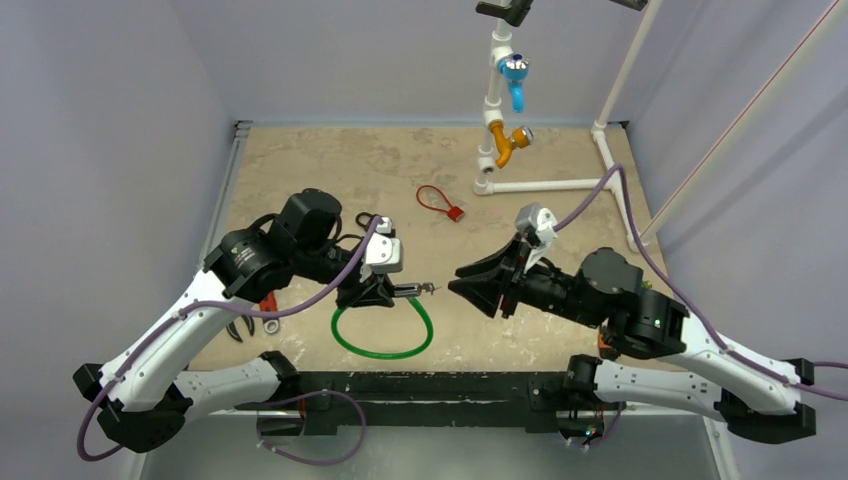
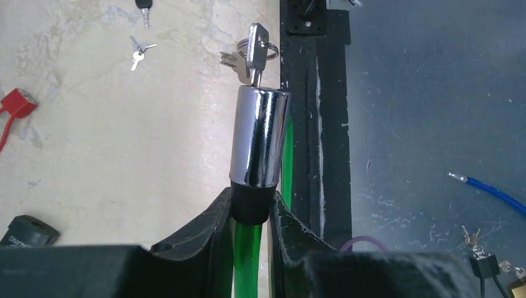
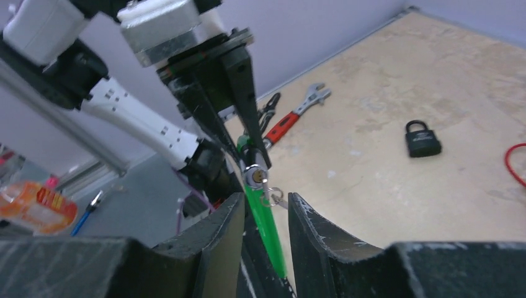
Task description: Unlock with the key
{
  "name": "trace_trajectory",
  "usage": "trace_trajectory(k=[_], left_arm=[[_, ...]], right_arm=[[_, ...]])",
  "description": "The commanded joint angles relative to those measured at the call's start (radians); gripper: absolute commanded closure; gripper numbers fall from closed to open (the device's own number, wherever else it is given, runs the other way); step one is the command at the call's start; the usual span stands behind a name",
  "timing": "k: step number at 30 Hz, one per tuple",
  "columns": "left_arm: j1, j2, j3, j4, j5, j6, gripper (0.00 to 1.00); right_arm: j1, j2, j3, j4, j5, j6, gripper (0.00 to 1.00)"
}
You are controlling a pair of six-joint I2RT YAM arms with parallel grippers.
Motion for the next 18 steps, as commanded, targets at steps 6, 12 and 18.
trace_trajectory(k=[6,12,18], left_arm=[[0.005,0.004,0.046,-0.008,0.088,0.043,1.0],[0.005,0.006,0.051,0.002,0.093,0.031,1.0],[0.005,0.01,0.058,-0.003,0.108,0.032,1.0]], right_arm=[[-0.004,0.115,0.036,0.047,-0.286,-0.005,0.77],[-0.003,0.146,0.051,0.046,-0.301,-0.014,0.9],[-0.004,0.152,0.046,0.03,-0.254,-0.021,1.0]])
